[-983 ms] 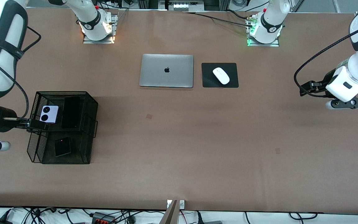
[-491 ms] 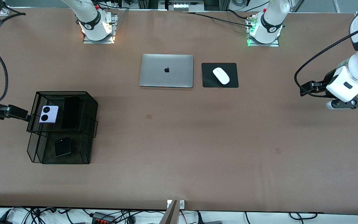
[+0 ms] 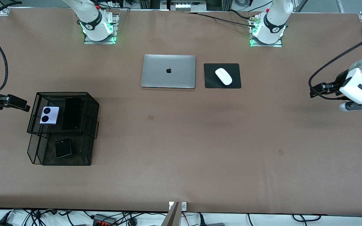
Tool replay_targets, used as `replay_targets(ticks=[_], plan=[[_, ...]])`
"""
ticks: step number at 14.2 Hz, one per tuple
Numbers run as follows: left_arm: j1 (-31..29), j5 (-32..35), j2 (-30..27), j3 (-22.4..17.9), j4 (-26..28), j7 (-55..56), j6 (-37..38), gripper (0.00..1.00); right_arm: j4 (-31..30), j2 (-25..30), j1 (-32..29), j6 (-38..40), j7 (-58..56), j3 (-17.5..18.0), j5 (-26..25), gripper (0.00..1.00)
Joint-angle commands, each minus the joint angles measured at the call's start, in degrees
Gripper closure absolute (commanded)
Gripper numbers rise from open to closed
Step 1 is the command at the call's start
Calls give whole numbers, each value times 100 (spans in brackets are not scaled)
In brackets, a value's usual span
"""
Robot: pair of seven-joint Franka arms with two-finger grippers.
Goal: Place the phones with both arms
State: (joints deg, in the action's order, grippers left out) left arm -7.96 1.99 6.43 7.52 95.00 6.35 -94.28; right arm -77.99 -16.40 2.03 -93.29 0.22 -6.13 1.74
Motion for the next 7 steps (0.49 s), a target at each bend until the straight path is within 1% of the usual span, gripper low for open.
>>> replay_targets(ticks=[1,2,5,7], plan=[[-56,-67,-142,65,63,138,304,0,-934,645,-88,-320,66,156,-182,0],[-65,-50,-185,57,54,129,401,0,-1259,829,-88,-521,66,156,-183,0],[-65,-58,-212,65,-34,77,560,0,-1955,1225,-88,-927,13,156,-191,0],[-39,-85,-212,83,-113,77,604,0,-2036,1288,-88,-902,13,165,-226,0]])
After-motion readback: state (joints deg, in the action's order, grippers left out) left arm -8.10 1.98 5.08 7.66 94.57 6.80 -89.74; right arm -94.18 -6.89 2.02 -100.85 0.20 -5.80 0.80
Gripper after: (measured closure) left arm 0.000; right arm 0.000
